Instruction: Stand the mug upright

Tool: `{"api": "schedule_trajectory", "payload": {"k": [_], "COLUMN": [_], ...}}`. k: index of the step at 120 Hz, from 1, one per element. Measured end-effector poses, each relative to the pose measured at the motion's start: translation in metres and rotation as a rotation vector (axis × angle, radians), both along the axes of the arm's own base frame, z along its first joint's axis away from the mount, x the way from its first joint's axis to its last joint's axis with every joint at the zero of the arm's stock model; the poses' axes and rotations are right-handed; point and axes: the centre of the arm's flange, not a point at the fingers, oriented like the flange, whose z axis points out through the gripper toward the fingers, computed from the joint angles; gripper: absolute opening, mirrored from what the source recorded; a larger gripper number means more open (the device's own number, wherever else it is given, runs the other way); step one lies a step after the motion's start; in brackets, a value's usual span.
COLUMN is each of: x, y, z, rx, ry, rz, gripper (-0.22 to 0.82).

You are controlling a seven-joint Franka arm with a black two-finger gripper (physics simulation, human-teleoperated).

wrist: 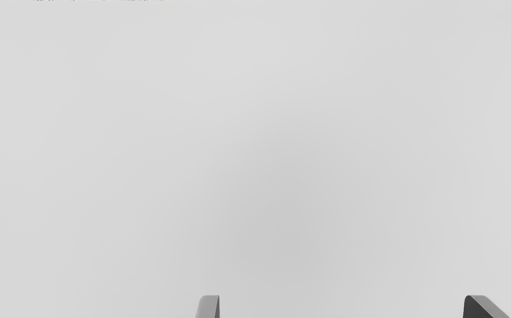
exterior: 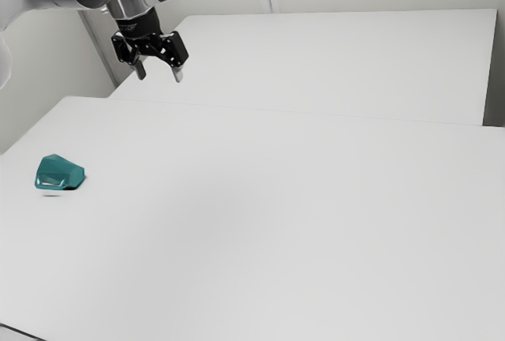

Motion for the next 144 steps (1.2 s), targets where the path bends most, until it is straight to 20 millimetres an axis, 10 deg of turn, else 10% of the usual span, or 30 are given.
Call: {"api": "schedule_trajectory", "payload": {"k": [63,109,124,144], "x": [-0.002,-0.036,-0.04,-0.052], "y": [-0.001,0.041,0.078,0.176], "z": [0.005,-0.058,-0.07,-0.082], "rx": [0.014,-0.035,-0.095,-0.139], "ry": [-0.016,0.047,0.018,-0.027], "rz": [-0.002,0.028,-0.012,-0.012], "gripper": [0.6,0.6,0.6,0.6]}}
